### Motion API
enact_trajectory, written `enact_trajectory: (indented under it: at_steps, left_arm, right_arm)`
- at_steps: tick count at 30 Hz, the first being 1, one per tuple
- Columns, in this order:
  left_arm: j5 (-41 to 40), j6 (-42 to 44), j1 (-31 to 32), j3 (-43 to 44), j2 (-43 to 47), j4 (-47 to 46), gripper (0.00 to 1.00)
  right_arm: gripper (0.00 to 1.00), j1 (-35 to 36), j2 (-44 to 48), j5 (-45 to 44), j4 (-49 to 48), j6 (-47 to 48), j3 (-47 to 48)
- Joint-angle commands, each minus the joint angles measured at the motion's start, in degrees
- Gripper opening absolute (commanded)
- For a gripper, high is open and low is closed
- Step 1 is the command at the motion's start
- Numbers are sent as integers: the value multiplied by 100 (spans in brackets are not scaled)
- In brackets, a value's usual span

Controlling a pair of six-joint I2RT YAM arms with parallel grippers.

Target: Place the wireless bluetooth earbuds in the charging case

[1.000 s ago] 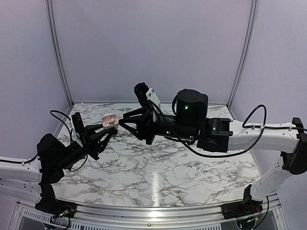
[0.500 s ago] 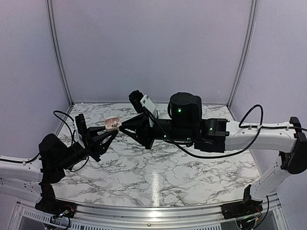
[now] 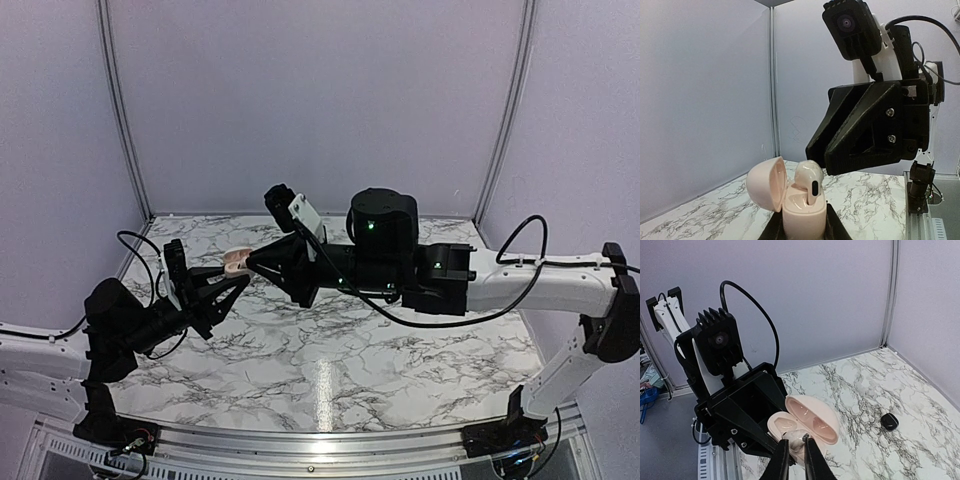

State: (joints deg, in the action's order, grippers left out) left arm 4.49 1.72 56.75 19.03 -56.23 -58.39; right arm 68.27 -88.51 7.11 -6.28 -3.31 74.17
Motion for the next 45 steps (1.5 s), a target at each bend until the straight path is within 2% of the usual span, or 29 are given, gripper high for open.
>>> enact_trajectory:
  at_steps: [1,11,23,30,39,43,45]
  left_arm:
    - [121,5,-6,229,-11,-49,0]
    - [180,3,-6,216,38,-50,0]
    - [247,-13,-6,241,-17,-41,0]
    - [174,-95,-6,225,4,-32,0]
    - [-64,-408,-41,197,-84,58,0]
    - [-315,-572,-65,151,81,200,0]
    - [-373,-598,-76,138,176,338,0]
  right_arm:
    - [13,37,-70,-80,66,41,293]
    - [9,37,-173,-356,215,2,376]
    - [9,37,-269,-54,185,148,449]
    - [9,37,-174,-177,249,203,406]
    - [14,-97,479,-488,216,572,20]
    - [20,-376,923,-625,82,634,-370]
    - [28,-551,1148,-680,42,611,-562]
